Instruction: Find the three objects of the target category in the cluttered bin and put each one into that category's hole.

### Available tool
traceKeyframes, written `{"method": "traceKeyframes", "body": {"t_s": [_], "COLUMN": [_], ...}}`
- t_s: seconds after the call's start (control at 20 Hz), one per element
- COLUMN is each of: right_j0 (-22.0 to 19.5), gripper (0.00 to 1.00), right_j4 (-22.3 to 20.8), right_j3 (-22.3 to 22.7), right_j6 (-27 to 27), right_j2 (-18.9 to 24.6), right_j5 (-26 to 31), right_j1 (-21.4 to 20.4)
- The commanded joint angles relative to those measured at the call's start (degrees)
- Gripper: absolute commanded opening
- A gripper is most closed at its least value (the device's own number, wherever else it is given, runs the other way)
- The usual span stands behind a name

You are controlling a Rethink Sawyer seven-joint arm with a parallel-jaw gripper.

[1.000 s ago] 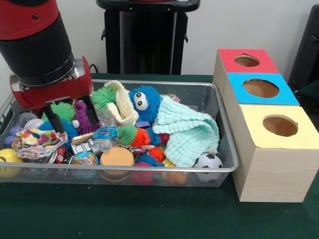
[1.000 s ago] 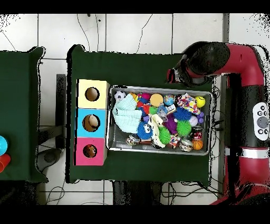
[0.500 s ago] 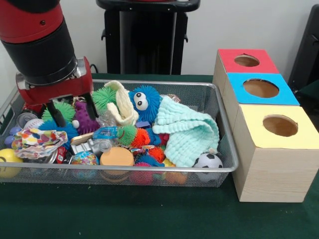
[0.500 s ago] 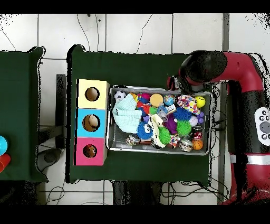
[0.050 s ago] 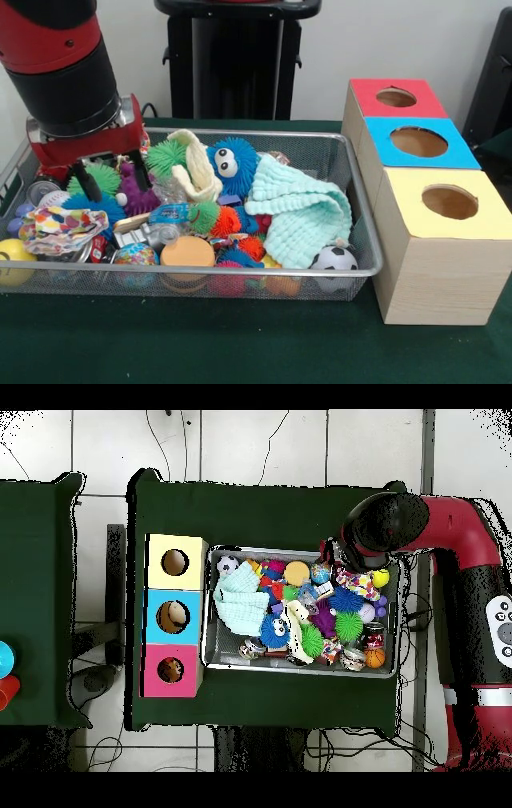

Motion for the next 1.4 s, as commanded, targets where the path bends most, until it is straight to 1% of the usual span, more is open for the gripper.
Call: {"method": "traceKeyframes", "body": {"t_s": [0.05, 0.3, 0.55, 0.8, 1.05, 1.15, 1.4], "right_j0": [2.3, 3.1, 3.9, 5.2, 6.9, 7.3, 8.6], "gripper": [1.0, 1.0, 1.0, 1.0, 1.0, 1.0, 1.0], "right_j4": [-0.3, -1.1, -1.2, -0.9, 0.9, 1.4, 1.7], "right_j3": [-1.3, -3.6, -6.3, -11.2, -20.0, -22.2, -27.0], "right_j6": [4.5, 2.6, 0.6, -2.7, -9.0, -10.4, -11.9], "right_j2": [-8.8, -10.5, -12.2, -13.6, -12.8, -12.4, -12.1], "right_j5": [-7.6, -12.4, -15.2, -15.3, -8.8, -7.0, -1.7], "right_j1": [3.5, 7.3, 10.6, 14.8, 20.3, 21.8, 24.4]}}
